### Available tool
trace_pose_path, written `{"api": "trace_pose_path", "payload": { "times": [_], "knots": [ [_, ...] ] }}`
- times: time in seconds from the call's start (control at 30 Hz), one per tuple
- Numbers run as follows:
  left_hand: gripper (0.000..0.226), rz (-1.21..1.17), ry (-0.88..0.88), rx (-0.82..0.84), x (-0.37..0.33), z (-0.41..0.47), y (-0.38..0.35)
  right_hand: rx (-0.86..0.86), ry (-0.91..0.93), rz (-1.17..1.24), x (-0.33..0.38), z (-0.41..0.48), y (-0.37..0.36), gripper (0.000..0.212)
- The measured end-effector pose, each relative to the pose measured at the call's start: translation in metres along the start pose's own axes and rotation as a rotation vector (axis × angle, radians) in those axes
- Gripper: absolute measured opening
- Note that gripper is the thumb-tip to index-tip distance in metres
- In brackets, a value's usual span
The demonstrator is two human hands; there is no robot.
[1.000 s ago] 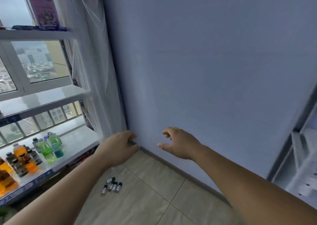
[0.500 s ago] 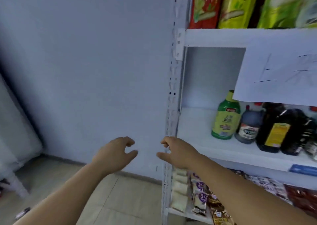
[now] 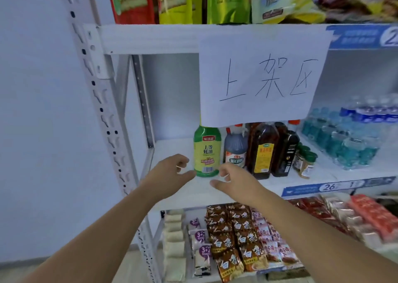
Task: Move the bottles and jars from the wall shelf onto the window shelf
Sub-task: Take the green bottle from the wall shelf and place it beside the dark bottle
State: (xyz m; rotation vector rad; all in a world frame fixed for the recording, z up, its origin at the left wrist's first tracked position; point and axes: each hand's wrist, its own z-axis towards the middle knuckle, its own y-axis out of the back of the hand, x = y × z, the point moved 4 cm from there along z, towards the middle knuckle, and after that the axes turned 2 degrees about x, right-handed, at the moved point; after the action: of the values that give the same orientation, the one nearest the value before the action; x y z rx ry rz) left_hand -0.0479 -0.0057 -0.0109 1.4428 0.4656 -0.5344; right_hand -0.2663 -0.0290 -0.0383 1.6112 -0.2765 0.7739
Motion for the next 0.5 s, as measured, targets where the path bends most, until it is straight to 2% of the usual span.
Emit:
{"api": "trace_pose_path", "payload": {
  "times": [0.13, 0.27, 0.33, 0.4, 0.5],
  "knots": [
    [0.077, -0.078, -0.016, -0.005, -0.017, 0.067, -0.006, -0.027, -0.055, 0.096, -0.016, 0.037, 0.01, 0.055],
    [0.101, -0.161, -0.026, -0.03, -0.017, 0.124, -0.01, -0.025, -0.06, 0.253, -0.024, 0.078, 0.001, 0.042],
    [0.111, -0.211, -0.036, 0.014, -0.014, 0.145, -0.014, -0.038, -0.078, 0.318, -0.027, 0.096, -0.007, 0.05],
    [0.115, -0.253, -0.065, 0.059, -0.013, 0.162, -0.019, -0.054, -0.096, 0.325, -0.029, 0.11, -0.013, 0.06],
    [0.104, -0.251, -0.095, 0.115, -0.008, 0.181, -0.027, -0.077, -0.133, 0.285, -0.034, 0.126, -0.019, 0.067]
  ]
}}
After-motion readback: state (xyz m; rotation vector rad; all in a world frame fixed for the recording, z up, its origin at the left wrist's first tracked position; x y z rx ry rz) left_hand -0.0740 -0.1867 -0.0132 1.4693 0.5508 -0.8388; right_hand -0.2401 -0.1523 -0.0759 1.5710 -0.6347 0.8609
